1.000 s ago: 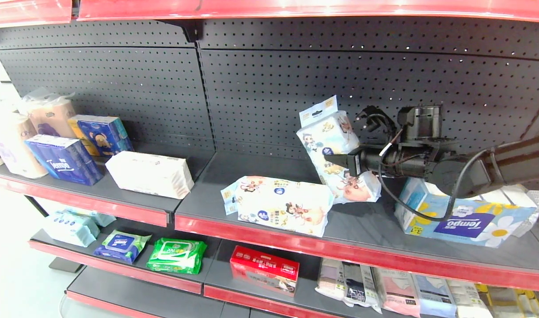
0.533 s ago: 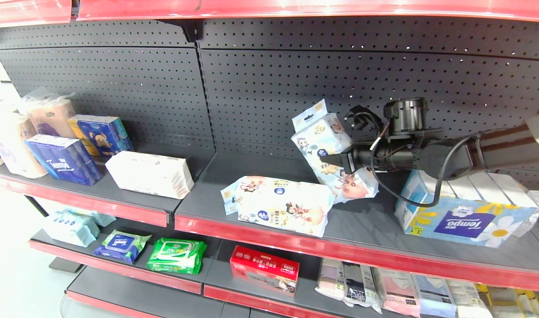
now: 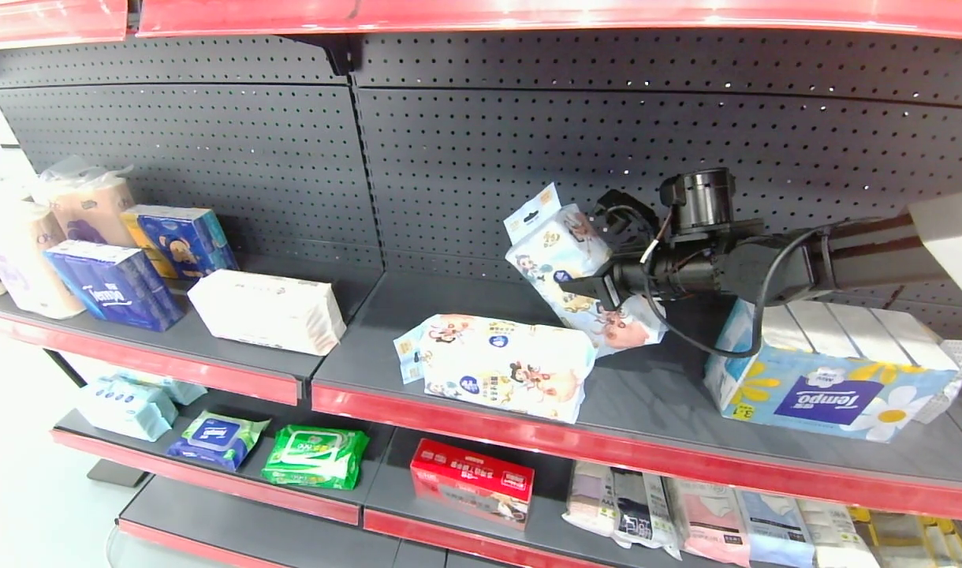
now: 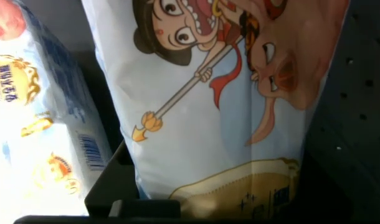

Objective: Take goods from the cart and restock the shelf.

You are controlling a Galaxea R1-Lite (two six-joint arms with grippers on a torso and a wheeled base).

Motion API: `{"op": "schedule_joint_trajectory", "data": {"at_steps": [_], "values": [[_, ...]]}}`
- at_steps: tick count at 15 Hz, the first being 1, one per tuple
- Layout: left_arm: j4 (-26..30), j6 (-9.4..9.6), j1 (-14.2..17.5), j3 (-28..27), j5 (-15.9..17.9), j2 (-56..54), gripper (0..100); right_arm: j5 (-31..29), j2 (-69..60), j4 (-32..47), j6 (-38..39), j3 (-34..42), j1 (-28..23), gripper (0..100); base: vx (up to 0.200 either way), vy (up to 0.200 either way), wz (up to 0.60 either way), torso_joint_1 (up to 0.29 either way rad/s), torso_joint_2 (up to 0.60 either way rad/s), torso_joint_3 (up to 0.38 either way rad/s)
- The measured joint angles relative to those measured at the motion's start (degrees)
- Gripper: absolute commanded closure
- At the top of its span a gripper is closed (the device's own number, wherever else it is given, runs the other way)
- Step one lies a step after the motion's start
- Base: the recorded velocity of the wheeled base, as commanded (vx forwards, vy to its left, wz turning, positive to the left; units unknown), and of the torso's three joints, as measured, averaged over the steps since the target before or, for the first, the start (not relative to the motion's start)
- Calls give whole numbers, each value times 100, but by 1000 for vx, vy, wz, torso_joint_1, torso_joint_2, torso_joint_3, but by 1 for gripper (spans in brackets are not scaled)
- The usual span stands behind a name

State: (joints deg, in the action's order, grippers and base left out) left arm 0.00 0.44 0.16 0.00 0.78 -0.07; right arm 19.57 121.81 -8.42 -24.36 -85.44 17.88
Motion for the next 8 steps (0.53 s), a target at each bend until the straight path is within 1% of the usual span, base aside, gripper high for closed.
{"op": "schedule_joint_trajectory", "data": {"at_steps": [6, 8], "values": [[0, 0, 0, 0, 1, 0, 0, -2, 167, 13, -219, -424, 102, 100, 0, 0, 0, 0, 0, 0], [0, 0, -2, 0, 0, 0, 0, 6, 208, 20, -227, -461, 113, 100, 0, 0, 0, 0, 0, 0]]}}
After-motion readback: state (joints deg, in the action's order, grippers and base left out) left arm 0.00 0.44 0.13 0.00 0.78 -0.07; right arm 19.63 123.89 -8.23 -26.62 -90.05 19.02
